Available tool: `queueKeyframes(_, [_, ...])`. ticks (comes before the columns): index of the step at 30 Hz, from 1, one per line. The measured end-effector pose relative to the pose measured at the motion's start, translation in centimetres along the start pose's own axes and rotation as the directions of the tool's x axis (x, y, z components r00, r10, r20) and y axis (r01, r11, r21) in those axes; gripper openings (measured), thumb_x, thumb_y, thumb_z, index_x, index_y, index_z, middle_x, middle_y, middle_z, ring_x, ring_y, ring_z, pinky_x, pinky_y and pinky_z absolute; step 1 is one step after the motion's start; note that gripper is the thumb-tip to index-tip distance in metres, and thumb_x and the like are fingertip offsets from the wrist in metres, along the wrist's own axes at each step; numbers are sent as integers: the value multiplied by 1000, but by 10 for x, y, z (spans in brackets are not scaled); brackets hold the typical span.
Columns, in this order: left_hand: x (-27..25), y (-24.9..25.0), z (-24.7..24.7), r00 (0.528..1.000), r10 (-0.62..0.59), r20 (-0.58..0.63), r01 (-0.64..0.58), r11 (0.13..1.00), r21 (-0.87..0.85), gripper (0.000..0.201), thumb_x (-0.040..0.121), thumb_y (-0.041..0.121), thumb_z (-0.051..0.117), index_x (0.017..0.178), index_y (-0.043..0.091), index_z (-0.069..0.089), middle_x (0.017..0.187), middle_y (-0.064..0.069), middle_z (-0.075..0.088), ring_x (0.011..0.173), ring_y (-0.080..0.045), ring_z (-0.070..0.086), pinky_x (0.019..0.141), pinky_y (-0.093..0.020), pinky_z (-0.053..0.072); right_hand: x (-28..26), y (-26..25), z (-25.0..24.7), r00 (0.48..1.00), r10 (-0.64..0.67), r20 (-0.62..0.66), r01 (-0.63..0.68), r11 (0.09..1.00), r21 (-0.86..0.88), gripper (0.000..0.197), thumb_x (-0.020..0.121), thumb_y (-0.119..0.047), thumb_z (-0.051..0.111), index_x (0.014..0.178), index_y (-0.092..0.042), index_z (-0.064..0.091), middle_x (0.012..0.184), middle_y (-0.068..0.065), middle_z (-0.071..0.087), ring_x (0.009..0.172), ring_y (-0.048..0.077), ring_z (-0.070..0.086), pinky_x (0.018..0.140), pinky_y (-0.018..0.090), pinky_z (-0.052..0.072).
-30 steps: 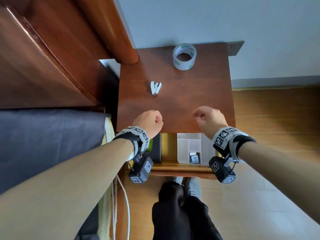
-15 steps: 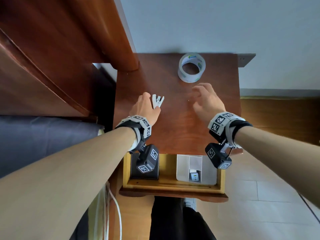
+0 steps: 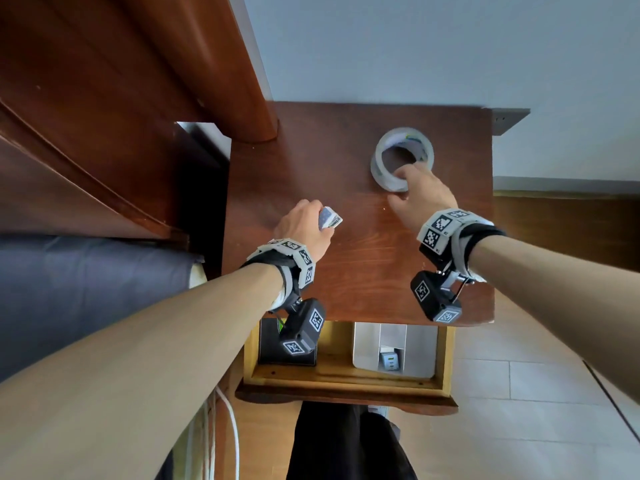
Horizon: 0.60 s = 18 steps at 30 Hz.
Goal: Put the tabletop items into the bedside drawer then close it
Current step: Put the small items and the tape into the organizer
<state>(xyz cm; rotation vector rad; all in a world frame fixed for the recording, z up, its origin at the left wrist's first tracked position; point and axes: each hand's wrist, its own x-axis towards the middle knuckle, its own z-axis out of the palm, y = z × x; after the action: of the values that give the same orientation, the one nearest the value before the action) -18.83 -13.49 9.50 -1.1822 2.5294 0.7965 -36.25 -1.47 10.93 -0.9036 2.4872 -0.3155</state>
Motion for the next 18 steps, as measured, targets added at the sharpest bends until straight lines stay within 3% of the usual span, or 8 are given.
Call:
queueKeyframes(5, [-24,-3,11,999,33,-15,-33,999,-18,17,84,31,65,86,14,62,93,-3,60,85,-28,61,69,-35,48,-38,24,15,1000,-24,14,23,999,24,27,87,-34,64,106,-15,63,112,0,57,100,25,59,85,41,49])
queueKeyframes(10, [-65,-6,25,999,32,-33,-33,998,-48,13,81,28,63,83,15,64,85,-2,60,81,-28,58,64,-30,37,-87,41,26,996,-65,55,66,998,-17,28,89,-37,62,106,-15,64,111,0,58,100,26,59,81,39,48])
queueKeyframes(15, [-135,-6,54,998,46,-53,-50,995,-82,16,81,33,62,80,17,64,81,1,62,74,-23,59,62,-32,46,-153,59,42,995,-69,78,70,997,-12,27,89,-39,60,106,-18,63,110,-4,58,97,22,60,83,41,49])
queueKeyframes(18, [-183,-11,80,998,59,18,-58,996,-61,16,84,30,61,76,16,61,79,0,60,71,-20,58,60,-30,45,-200,77,55,995,-78,64,79,997,-6,26,89,-43,60,100,-20,62,104,-8,56,94,18,58,79,40,50])
